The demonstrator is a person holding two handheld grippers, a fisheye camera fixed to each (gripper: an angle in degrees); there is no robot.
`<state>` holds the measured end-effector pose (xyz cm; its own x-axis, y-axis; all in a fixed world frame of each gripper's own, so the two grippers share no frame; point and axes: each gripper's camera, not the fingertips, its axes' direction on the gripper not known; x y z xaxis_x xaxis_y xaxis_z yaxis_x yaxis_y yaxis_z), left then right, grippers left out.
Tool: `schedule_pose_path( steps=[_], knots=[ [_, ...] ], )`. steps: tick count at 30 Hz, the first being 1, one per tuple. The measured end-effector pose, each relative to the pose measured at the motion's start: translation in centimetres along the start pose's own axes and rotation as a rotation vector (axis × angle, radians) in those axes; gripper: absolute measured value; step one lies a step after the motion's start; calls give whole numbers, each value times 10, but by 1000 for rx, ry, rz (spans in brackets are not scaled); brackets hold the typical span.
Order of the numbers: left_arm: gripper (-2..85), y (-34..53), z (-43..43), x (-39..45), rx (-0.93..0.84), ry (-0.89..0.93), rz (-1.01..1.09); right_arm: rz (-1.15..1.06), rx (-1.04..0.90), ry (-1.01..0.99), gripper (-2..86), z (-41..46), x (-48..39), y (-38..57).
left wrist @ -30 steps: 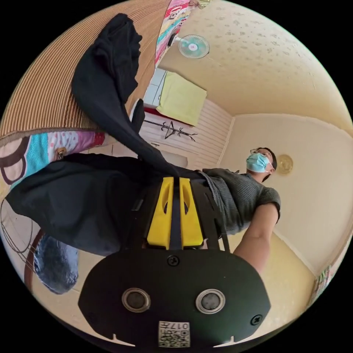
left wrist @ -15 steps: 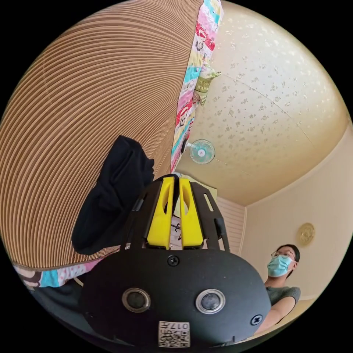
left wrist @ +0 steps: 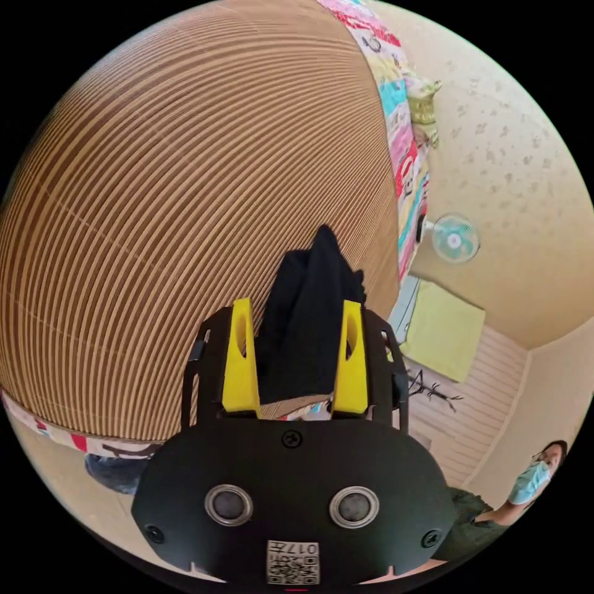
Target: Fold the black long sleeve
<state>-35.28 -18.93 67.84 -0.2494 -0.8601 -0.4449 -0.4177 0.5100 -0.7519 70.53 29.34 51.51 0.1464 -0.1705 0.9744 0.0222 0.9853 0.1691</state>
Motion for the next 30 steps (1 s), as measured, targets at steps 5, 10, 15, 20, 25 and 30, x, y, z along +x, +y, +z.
schedule_pose_path(
  steps=[5,10,15,20,25,30],
  knots=[
    [149,20,74,-21,-266,-16,47,18,-332,155,90,80,24,40],
    [64,42,111,-34,-241,94,-43,-18,-595,362,132,183,22,60],
    [53,75,111,29,-155,-32,138,-56,-873,623,181,297,-1,54],
    [52,111,130,114,-98,-208,356,-164,-1135,912,208,400,-44,57],
    [56,139,181,167,-73,-369,521,-308,-1412,1368,124,439,-41,83],
    [119,156,207,170,-182,-44,640,-311,-1334,1047,83,359,-69,53]
  ],
)
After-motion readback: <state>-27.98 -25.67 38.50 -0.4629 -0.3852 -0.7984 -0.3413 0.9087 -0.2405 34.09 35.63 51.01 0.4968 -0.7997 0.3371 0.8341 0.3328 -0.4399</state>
